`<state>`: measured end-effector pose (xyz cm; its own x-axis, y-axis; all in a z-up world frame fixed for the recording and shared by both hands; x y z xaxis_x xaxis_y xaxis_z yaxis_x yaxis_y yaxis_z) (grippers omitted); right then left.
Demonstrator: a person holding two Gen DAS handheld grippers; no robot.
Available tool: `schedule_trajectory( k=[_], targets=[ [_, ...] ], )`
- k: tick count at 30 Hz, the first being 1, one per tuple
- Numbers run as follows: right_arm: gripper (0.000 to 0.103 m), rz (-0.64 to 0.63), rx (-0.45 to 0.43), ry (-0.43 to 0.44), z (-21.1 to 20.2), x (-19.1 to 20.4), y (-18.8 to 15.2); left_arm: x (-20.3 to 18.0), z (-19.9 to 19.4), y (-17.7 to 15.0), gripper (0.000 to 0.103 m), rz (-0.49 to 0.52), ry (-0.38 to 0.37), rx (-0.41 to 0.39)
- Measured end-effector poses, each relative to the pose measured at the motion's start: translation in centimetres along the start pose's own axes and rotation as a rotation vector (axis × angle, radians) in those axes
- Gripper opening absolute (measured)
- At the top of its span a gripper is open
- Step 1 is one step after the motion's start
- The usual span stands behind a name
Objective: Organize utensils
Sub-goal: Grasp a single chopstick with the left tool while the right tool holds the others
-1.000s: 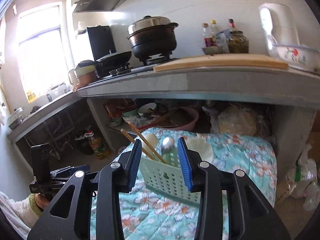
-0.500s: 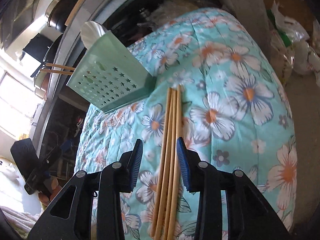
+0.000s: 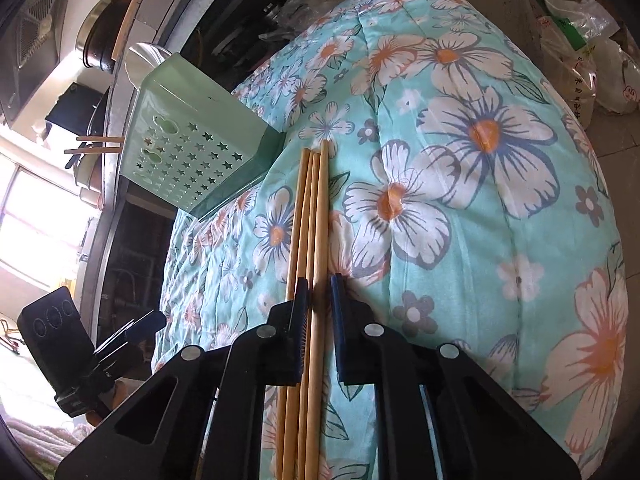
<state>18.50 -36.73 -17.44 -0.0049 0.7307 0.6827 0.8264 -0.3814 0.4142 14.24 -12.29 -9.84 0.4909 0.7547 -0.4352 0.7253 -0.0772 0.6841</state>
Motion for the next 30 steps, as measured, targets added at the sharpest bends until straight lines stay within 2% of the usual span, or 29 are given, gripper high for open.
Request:
schedule_trajectory(
  k=[7,17,25,28,30],
  targets=[
    [0.009,-0.016,-0.001,0.021,0.2,0.1,0.0,-1.2,3.4,0.5,0.037,-0.032,-0.061,0.078],
    [0.007,0.033,-0.036,0.074,-0.8,-0.9,-0.4,-2.3,8.3,0.8,0.035,-0.089,-0.115,0.163],
    [0.007,0.076,-0.062,0.098,-1.9,-1.8,-0.9,-2.6,12.4,1.3,0.035,-0.083,-0.051,0.195],
    [0.007,0.082,-0.065,0.104,-2.0,-1.9,-1.0,-2.0,13.9,1.3,0.026,-0.108,-0.028,0.218],
    [0.007,0.085,-0.067,0.106,-1.9,-1.9,-1.1,-1.5,14.3,1.5,0.024,-0.135,-0.032,0.217]
  ],
)
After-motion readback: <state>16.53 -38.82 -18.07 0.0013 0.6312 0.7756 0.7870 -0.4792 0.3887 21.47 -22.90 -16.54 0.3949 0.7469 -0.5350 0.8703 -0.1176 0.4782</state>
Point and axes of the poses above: each gripper's, at about its wrist camera, not at the fingertips, and z roughly the way its jaws point, x to its left, y to its top, the point moved 2 cm from there along z, roughly the way its jaws point, and after that the axes turned 8 degrees about -x, right-handed, at the moved point
